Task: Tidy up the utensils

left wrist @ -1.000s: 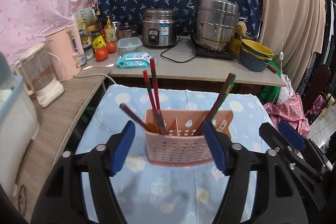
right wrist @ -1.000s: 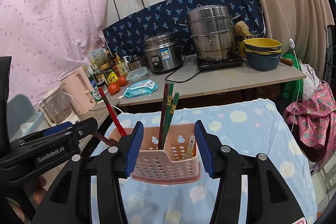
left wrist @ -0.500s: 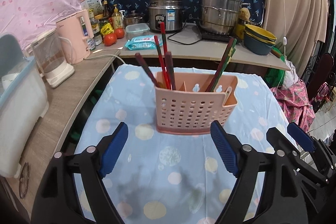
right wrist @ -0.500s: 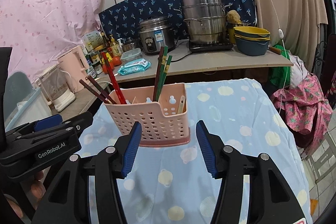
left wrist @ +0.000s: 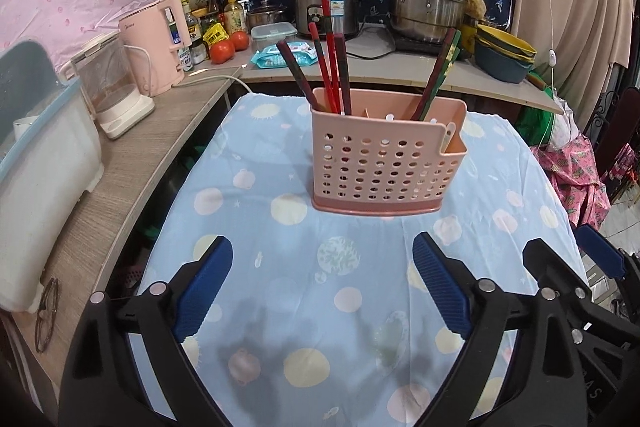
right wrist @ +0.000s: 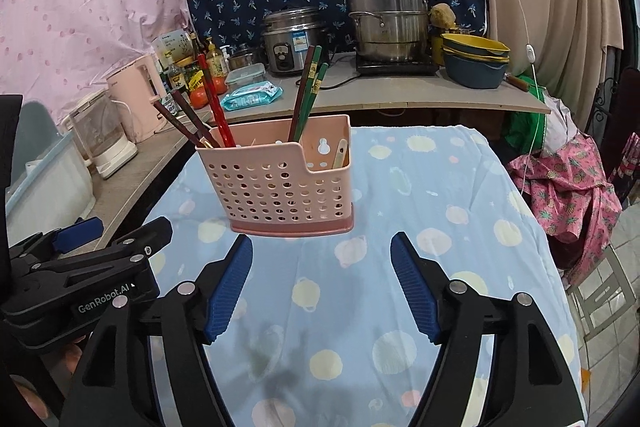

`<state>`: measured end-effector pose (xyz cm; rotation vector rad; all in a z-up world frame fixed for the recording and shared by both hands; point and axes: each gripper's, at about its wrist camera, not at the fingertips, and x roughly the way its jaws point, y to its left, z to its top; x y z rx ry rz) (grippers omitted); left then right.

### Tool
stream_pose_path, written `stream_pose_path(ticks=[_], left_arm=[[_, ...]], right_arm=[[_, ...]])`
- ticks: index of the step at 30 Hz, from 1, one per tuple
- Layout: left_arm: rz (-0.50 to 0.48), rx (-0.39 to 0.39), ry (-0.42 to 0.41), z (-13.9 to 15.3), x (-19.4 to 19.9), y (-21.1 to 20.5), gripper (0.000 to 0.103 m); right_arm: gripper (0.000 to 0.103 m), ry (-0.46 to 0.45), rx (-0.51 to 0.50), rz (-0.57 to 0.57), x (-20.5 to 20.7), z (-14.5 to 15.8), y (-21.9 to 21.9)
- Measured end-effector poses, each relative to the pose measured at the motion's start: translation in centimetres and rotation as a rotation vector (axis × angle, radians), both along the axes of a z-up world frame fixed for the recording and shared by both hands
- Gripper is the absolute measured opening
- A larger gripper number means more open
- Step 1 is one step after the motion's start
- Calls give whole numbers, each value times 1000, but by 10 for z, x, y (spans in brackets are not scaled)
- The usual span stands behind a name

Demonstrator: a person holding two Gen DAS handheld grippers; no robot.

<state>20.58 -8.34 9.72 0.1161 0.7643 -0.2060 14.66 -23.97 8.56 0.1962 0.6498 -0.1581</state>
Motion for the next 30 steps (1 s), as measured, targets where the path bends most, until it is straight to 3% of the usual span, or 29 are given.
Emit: stream_pose_path(ticks=[3,9,12,30], left_arm=[[8,7,8,-5,-2,2,91],[8,26,25,-15,-8,2,92],[8,41,27,-19,-12,1,92],[30,72,36,-31,-27,8,95]], right_arm=[[85,8,7,0,-3,-5,-2],[87,36,16,-6,-7,-16,-3],[96,41,3,-11,-10,-19,-3],[96,54,-32,-41,-24,-30,1]])
